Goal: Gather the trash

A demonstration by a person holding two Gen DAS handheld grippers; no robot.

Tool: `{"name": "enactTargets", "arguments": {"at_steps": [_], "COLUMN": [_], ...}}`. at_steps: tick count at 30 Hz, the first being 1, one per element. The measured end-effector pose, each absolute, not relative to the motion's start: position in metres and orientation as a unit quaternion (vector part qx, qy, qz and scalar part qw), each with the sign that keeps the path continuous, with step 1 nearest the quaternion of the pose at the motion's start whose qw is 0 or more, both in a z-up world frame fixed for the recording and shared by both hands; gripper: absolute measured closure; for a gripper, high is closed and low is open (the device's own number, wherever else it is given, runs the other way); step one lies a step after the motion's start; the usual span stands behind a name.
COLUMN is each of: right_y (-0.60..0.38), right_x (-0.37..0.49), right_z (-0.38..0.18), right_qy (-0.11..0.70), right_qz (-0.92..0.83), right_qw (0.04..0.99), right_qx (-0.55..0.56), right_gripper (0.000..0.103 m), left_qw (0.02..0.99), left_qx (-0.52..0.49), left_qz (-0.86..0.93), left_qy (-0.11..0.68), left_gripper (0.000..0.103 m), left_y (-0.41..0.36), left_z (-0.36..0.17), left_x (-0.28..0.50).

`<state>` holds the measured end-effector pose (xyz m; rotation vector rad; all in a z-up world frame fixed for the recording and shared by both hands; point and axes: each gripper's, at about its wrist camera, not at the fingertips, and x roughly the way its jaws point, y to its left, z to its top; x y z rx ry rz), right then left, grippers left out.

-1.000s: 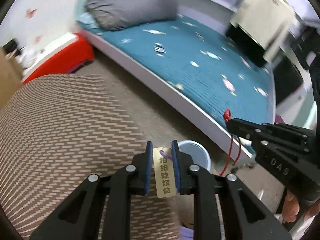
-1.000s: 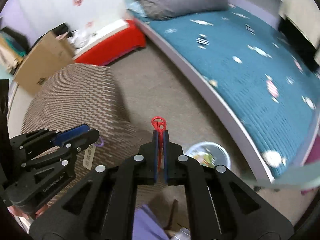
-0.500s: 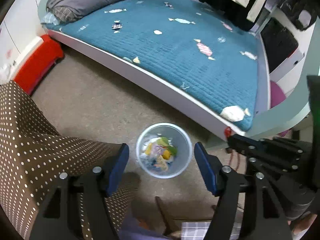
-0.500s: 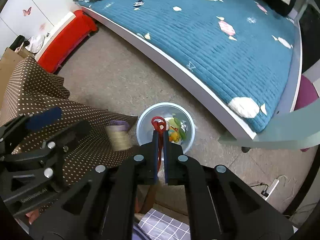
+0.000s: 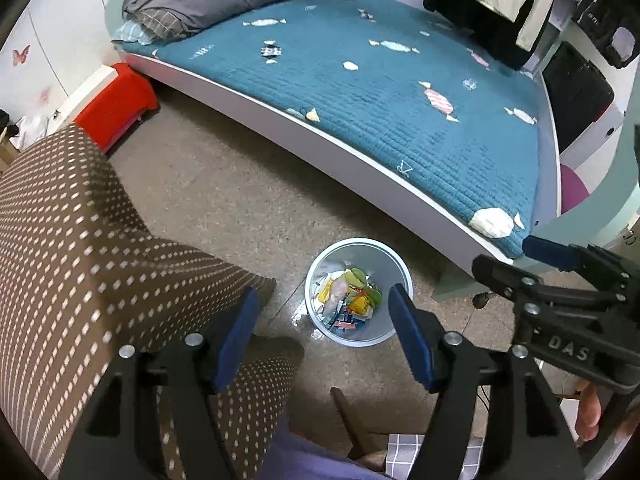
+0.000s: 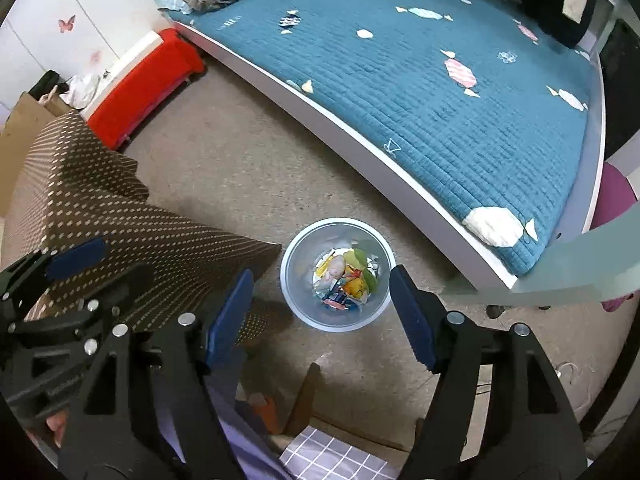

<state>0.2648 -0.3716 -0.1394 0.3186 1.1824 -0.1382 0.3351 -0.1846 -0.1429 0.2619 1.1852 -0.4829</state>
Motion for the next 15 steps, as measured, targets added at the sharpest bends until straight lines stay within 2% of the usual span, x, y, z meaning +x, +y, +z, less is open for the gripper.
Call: {"name": "enactTargets", "arguments": {"at_steps": [4, 12, 15], "right_y": [-0.366, -0.330, -0.312], "right_x": [0.226, 0.128, 0.099], "right_z": [-0.109, -0.026, -0.002], "right_qy": [0.515, 0.379, 0.336], "right_qz": [-0.061, -0.049, -0.041], "right_qw": [0.841, 0.913, 0.933], "right_qx": [0.158, 0.140, 0.122], "right_gripper": [0.033, 0.029, 0.027], "left_qw": [0.812, 0.862, 0.883], "left_qx": [0.119, 0.090, 0.073], "left_qz": [-0.231, -0.233, -0.232], "left_qy": [0.523, 0.441, 0.403], "left_gripper": [0.036, 0.036, 0.032], "left_y": [-0.170, -0.128, -0.110], "left_z": [-0.118, -0.052, -0.027], "left_x": [0.305, 0.220, 0.184]}}
